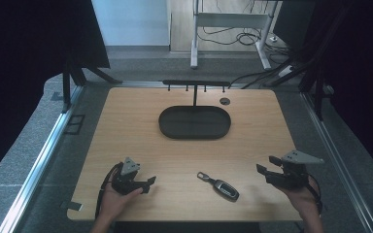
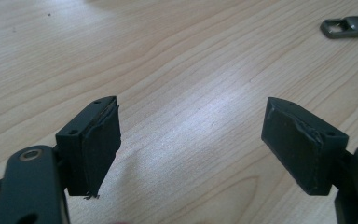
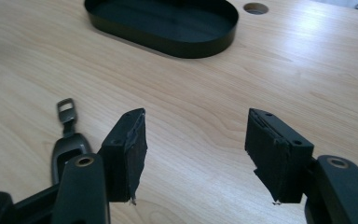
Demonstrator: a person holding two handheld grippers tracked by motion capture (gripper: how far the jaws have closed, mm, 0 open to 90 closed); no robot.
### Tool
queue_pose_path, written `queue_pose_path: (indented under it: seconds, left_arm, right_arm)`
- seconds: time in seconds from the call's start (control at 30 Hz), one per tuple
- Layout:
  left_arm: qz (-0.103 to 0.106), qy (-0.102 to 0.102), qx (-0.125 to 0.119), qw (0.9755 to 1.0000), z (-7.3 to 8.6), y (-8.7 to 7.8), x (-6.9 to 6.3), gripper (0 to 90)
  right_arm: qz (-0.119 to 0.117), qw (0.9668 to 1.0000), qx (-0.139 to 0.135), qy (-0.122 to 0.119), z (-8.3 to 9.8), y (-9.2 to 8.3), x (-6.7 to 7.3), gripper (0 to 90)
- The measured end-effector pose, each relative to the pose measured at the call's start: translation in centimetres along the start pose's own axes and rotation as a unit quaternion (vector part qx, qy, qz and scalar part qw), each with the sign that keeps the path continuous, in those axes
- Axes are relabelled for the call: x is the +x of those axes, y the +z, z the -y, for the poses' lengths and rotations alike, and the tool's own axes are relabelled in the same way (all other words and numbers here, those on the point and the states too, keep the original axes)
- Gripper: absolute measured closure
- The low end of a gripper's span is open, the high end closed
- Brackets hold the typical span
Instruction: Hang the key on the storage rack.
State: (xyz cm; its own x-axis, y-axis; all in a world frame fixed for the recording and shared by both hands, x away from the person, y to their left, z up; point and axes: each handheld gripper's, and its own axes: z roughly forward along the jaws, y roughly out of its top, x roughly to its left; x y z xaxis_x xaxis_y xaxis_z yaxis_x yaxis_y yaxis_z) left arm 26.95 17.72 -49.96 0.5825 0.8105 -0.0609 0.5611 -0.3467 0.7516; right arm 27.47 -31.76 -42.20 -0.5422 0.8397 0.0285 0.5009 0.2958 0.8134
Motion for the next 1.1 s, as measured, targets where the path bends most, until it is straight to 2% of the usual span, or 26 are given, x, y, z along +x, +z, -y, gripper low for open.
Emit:
queue_pose_path:
  seconds: [0.27,0.33,0.37,0.4,0.47,0.53,0.57,0.63,0.67,0.77,0.97,1.1]
  left_arm:
    - [-0.006,-0.01,-0.007,0.9999,0.3,-0.6,0.2,20.5]
    - [-0.007,-0.011,-0.007,0.9999,0.3,-0.8,0.3,20.6]
    - [-0.007,-0.011,-0.007,0.9999,0.3,-0.8,0.3,20.6]
    - [-0.008,-0.011,-0.009,0.9999,0.3,-0.9,0.3,20.6]
    - [-0.008,-0.012,-0.01,0.9999,0.3,-1.0,0.4,20.6]
    - [-0.008,-0.013,-0.01,0.9998,0.3,-1.1,0.4,20.6]
    - [-0.008,-0.014,-0.01,0.9998,0.3,-1.1,0.5,20.6]
    - [-0.008,-0.013,-0.008,0.9999,0.3,-1.1,0.5,20.6]
    - [-0.008,-0.013,-0.008,0.9999,0.3,-1.1,0.5,20.6]
    - [-0.007,-0.008,-0.007,0.9999,0.2,-1.1,0.4,20.6]
    - [-0.01,-0.012,-0.011,0.9998,0.2,-1.5,0.6,20.7]
    - [-0.01,-0.014,-0.007,0.9998,0.3,-1.3,0.7,20.7]
  right_arm:
    - [-0.021,0.9997,0.006,-0.008,-0.8,0.5,0.4,39.6]
    - [-0.042,0.9991,0.008,-0.002,-1.1,0.8,0.4,40.2]
    - [-0.042,0.9991,0.008,-0.002,-1.1,0.8,0.4,40.2]
    - [-0.062,0.998,0.011,0.003,-1.3,1.0,0.4,40.4]
    - [-0.074,0.9971,0.018,0.007,-1.6,1.2,0.3,40.5]
    - [-0.076,0.9968,0.024,0.003,-1.7,1.3,0.3,40.6]
    - [-0.079,0.9961,0.04,-0.004,-2.1,1.7,0.6,41.0]
    - [-0.086,0.9949,0.051,-0.01,-2.4,1.9,0.9,41.2]
    - [-0.086,0.9949,0.051,-0.01,-2.4,1.9,0.9,41.2]
    - [-0.093,0.9929,0.071,-0.02,-3.1,2.7,1.7,42.8]
    - [-0.086,0.9924,0.083,-0.029,-3.6,3.6,2.6,43.5]
    - [-0.096,0.9892,0.101,-0.046,-4.0,4.5,3.3,44.0]
